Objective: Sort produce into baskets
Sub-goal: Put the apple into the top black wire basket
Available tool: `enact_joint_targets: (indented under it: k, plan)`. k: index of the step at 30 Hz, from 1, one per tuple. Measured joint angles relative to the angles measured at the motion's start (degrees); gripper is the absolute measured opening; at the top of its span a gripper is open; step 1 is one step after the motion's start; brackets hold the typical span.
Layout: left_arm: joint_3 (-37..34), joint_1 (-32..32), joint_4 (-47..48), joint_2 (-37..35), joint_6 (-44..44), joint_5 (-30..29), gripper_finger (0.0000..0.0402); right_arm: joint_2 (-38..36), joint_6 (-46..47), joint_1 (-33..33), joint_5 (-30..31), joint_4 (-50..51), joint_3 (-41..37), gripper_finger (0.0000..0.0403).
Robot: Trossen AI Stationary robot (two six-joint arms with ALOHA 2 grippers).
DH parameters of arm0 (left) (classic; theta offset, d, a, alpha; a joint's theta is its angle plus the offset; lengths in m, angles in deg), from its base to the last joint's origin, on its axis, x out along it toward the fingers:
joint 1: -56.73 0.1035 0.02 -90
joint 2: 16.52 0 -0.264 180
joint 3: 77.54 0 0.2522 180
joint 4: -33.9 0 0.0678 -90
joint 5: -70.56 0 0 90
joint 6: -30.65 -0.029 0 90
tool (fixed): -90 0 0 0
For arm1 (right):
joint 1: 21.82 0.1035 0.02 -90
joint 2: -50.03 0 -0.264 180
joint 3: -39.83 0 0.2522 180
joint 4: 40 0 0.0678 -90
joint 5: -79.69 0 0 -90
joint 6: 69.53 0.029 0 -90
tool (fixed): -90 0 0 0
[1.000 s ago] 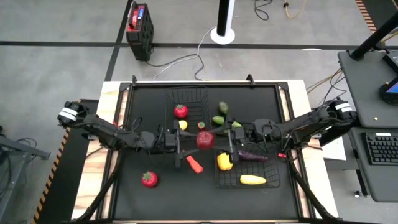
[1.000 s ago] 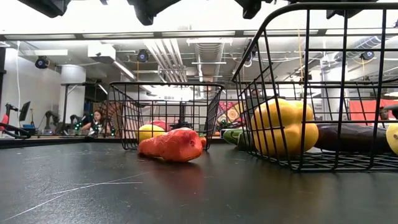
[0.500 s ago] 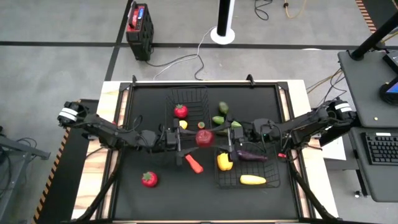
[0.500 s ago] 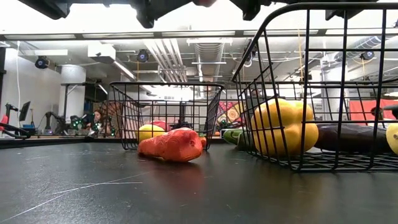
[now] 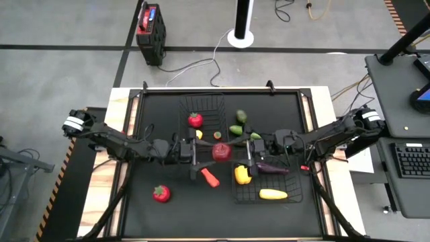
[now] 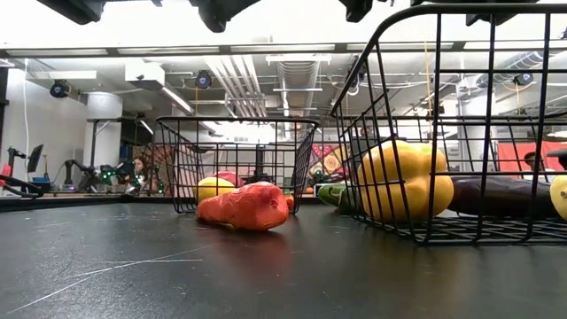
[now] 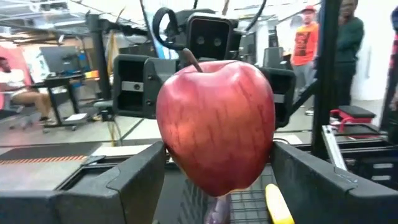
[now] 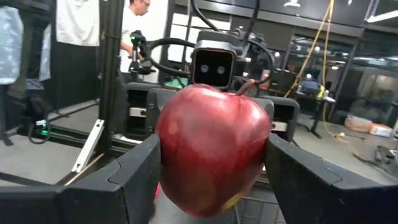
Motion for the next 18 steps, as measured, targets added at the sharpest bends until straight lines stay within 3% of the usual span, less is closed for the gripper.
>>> enact_joint_targets:
  k: [5, 18]
  plan:
    - [0.61, -0.02, 0.07, 0.02, 0.32, -8.6, 0.0268, 0.0, 0.03, -0.24, 1.67, 0.11, 0.0, 0.0251]
    - [0.67, 0.05, 0.0, 0.04, -1.29, -7.83, 0.0268, -0.07, -0.34, -0.41, 1.08, 0.38, 0.0, 0.0251]
